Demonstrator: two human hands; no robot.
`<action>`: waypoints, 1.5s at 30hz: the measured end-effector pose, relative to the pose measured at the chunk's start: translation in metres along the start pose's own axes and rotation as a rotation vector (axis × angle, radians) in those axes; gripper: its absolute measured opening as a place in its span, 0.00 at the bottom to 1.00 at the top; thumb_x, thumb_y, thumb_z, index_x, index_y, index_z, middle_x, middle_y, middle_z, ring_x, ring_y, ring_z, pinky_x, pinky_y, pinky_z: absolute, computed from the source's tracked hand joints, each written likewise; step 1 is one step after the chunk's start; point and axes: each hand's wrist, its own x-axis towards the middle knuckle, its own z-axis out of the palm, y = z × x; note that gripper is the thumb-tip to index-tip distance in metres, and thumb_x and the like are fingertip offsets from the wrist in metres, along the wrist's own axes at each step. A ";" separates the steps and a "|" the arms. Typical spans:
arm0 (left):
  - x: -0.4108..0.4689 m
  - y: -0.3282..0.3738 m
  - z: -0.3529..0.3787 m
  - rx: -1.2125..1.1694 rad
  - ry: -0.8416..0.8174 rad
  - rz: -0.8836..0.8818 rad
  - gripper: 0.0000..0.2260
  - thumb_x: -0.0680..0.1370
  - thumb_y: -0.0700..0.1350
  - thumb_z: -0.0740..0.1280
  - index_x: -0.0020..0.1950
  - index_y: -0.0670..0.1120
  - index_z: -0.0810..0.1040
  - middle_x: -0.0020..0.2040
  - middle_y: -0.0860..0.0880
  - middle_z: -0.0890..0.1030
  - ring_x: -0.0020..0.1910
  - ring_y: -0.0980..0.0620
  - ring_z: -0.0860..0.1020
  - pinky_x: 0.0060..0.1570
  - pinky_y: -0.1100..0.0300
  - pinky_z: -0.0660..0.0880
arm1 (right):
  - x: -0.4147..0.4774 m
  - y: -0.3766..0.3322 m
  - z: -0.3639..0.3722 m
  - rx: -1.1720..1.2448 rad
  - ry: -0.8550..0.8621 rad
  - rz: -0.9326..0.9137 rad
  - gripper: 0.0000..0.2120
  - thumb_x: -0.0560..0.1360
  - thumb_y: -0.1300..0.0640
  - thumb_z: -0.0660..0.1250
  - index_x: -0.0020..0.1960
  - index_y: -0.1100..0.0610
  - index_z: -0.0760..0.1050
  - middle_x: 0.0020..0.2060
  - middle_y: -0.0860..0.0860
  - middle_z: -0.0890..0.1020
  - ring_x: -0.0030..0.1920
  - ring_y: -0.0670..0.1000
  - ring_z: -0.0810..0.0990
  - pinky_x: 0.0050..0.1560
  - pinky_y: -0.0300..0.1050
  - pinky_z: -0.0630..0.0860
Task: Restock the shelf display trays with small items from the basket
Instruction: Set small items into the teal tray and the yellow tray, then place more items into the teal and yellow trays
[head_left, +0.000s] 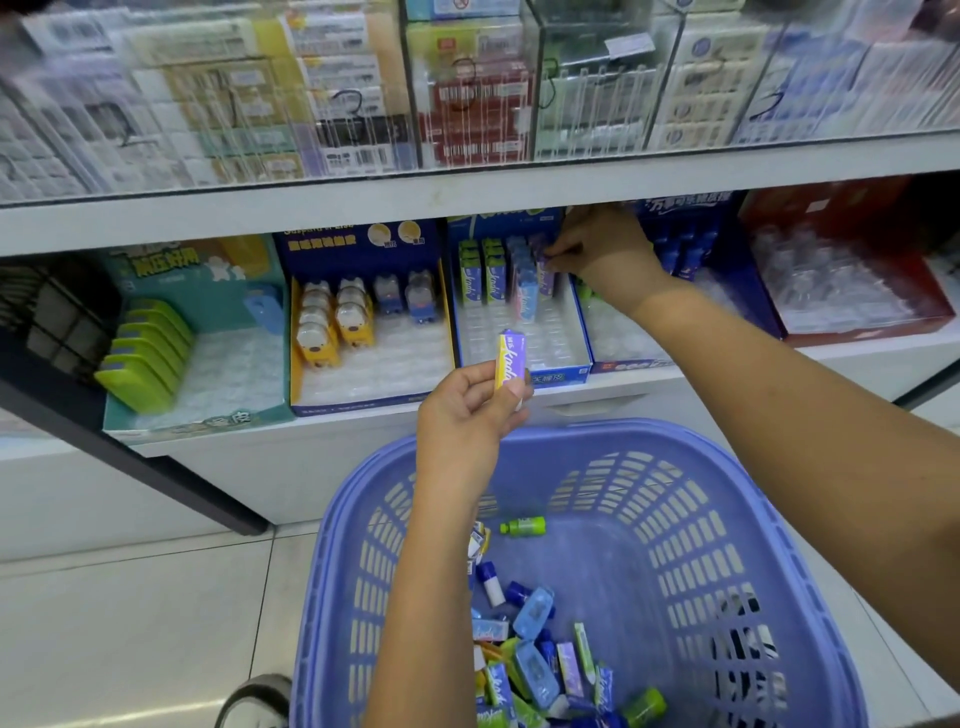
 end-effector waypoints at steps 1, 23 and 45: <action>0.000 0.000 0.000 -0.002 0.009 0.013 0.07 0.77 0.38 0.68 0.54 0.42 0.77 0.48 0.45 0.83 0.49 0.50 0.83 0.44 0.65 0.80 | -0.001 -0.001 0.002 -0.060 -0.008 -0.011 0.12 0.76 0.55 0.66 0.55 0.60 0.82 0.58 0.59 0.77 0.60 0.59 0.73 0.56 0.46 0.69; 0.020 -0.019 0.015 1.223 -0.158 0.377 0.25 0.81 0.46 0.61 0.76 0.43 0.59 0.77 0.48 0.60 0.76 0.51 0.53 0.74 0.61 0.48 | -0.027 -0.015 -0.021 0.546 0.214 0.187 0.10 0.74 0.63 0.68 0.54 0.65 0.79 0.51 0.57 0.82 0.53 0.52 0.80 0.55 0.36 0.73; 0.022 -0.021 0.006 1.209 -0.223 0.424 0.24 0.81 0.46 0.61 0.76 0.45 0.60 0.77 0.50 0.60 0.76 0.53 0.54 0.71 0.66 0.48 | -0.009 -0.017 -0.007 0.011 -0.123 0.140 0.13 0.75 0.57 0.68 0.58 0.57 0.80 0.57 0.53 0.81 0.58 0.53 0.78 0.44 0.30 0.63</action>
